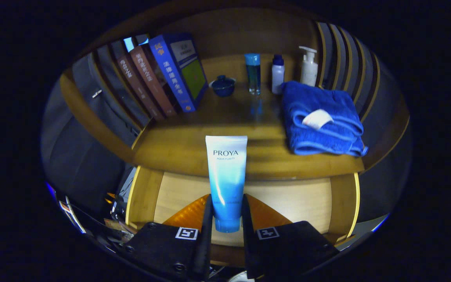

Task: Pull open the drawer, take out the items inside it, and place them on the countertop above the cabinet.

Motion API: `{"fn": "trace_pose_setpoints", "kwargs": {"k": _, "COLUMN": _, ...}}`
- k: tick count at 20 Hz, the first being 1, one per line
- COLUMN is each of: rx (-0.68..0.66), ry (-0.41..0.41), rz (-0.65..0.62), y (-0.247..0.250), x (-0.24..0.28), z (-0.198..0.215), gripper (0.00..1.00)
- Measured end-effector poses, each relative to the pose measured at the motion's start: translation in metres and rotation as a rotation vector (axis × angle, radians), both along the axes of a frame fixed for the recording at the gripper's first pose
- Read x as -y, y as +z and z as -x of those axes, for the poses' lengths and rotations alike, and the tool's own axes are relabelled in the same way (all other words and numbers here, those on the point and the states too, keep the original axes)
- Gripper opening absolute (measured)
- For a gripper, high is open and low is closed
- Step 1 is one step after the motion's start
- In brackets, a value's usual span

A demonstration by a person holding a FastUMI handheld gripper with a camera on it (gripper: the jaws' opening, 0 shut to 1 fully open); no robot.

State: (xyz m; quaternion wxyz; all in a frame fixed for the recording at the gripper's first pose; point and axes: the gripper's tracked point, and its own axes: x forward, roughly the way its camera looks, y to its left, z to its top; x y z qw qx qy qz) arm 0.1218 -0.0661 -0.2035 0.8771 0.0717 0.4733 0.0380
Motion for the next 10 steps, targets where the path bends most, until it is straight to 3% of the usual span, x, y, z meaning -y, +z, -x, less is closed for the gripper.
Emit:
{"fn": "trace_pose_setpoints", "kwargs": {"k": 5, "rx": -0.003, "ry": -0.044, "rz": 0.025, "y": -0.013, "x": 0.007, "z": -0.066, "gripper": 0.40}}
{"fn": "trace_pose_setpoints", "kwargs": {"k": 10, "rx": -0.061, "ry": -0.082, "rz": 0.058, "y": -0.045, "x": 0.015, "z": -0.094, "gripper": 0.40}}
